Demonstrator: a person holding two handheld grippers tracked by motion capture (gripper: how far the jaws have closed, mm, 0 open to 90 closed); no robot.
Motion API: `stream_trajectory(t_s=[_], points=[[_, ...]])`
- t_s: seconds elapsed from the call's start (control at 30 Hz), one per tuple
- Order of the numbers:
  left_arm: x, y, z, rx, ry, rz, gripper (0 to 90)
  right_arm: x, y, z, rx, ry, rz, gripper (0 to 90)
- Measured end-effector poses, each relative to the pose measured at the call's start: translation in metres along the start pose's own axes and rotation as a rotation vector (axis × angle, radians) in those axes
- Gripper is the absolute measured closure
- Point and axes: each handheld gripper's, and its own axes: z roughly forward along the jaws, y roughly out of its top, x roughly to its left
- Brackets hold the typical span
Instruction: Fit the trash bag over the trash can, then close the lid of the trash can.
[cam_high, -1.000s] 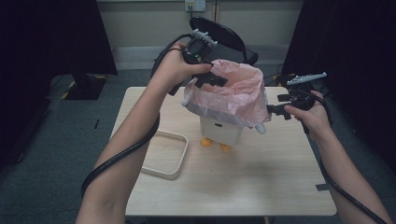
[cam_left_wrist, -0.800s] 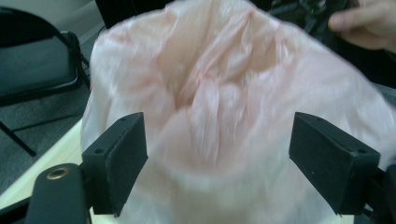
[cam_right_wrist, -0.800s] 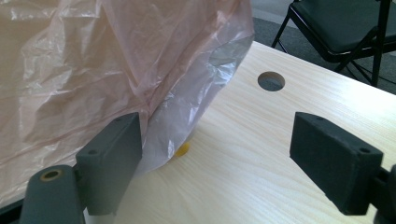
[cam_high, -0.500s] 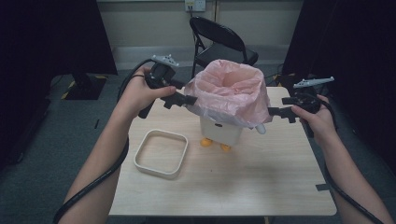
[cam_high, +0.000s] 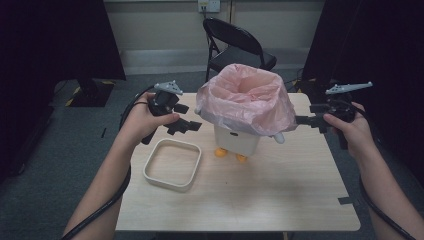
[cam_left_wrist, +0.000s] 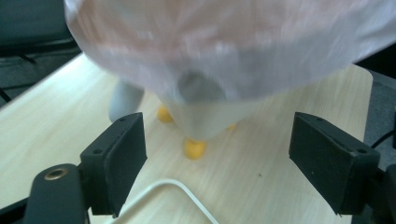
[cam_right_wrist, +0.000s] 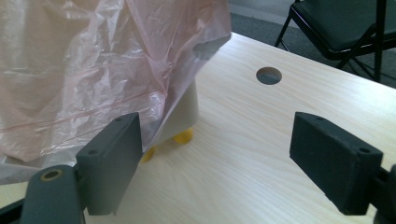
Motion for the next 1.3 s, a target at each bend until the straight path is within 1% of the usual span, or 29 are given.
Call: stream_trajectory(t_s=[0.07, 0.17, 0.27, 0.33, 0.37, 0.43, 0.57, 0.63, 0.73, 0.8, 0.87, 0.9, 1.0, 1.03, 1.07, 1.1, 1.13, 1.2, 1.27, 1.3], points=[[0.000, -0.005, 0.004, 0.017, 0.004, -0.001, 18.6, -0.002, 0.000, -0.003, -0.006, -0.001, 0.004, 16.2], [0.002, -0.011, 0.008, 0.025, 0.000, -0.013, 18.6, -0.001, 0.007, -0.005, -0.001, -0.007, -0.006, 16.2], [0.003, -0.014, 0.011, 0.025, -0.003, -0.018, 18.6, 0.004, 0.015, 0.001, 0.019, -0.018, -0.031, 16.2], [0.003, -0.016, 0.011, 0.027, -0.007, -0.018, 18.6, 0.007, 0.020, 0.005, 0.023, -0.016, -0.038, 16.2], [0.003, -0.016, 0.011, 0.029, -0.001, -0.017, 18.6, 0.008, 0.022, 0.006, 0.024, -0.017, -0.046, 16.2], [0.005, -0.019, 0.011, 0.031, -0.009, -0.018, 18.7, 0.009, 0.025, 0.006, 0.025, -0.020, -0.056, 16.2], [0.009, -0.027, 0.013, 0.041, -0.006, -0.029, 18.7, 0.001, 0.025, 0.000, 0.029, -0.037, -0.053, 16.2], [0.012, -0.032, 0.014, 0.047, -0.013, -0.036, 18.6, -0.005, 0.024, -0.004, 0.031, -0.048, -0.041, 16.2], [0.015, -0.040, 0.017, 0.059, -0.007, -0.045, 18.8, -0.013, 0.021, -0.011, 0.037, -0.064, -0.031, 16.2], [0.016, -0.045, 0.018, 0.055, 0.001, -0.057, 19.0, -0.017, 0.016, -0.014, 0.044, -0.068, -0.034, 16.2], [0.016, -0.051, 0.018, 0.055, 0.004, -0.054, 19.2, -0.020, 0.008, -0.014, 0.051, -0.075, -0.030, 16.2], [0.016, -0.055, 0.018, 0.057, 0.013, -0.060, 19.2, -0.022, 0.003, -0.014, 0.054, -0.075, -0.030, 16.2], [0.017, -0.066, 0.017, 0.059, 0.030, -0.071, 19.0, -0.026, -0.015, -0.013, 0.060, -0.077, -0.020, 16.4], [0.018, -0.072, 0.017, 0.053, 0.032, -0.085, 19.1, -0.028, -0.021, -0.012, 0.062, -0.079, -0.011, 16.4], [0.018, -0.075, 0.017, 0.053, 0.036, -0.093, 19.1, -0.030, -0.030, -0.011, 0.063, -0.076, 0.001, 16.4], [0.019, -0.080, 0.016, 0.055, 0.045, -0.092, 19.1, -0.031, -0.034, -0.010, 0.065, -0.067, 0.001, 16.4], [0.020, -0.085, 0.017, 0.051, 0.052, -0.102, 19.0, -0.032, -0.041, -0.008, 0.072, -0.068, 0.003, 16.4], [0.022, -0.095, 0.019, 0.056, 0.060, -0.115, 19.0, -0.033, -0.053, -0.005, 0.080, -0.071, 0.005, 16.4], [0.024, -0.107, 0.022, 0.074, 0.070, -0.126, 18.8, -0.032, -0.067, 0.002, 0.096, -0.058, 0.008, 16.4], [0.025, -0.113, 0.025, 0.077, 0.074, -0.133, 19.0, -0.031, -0.073, 0.005, 0.105, -0.064, 0.003, 16.4]])
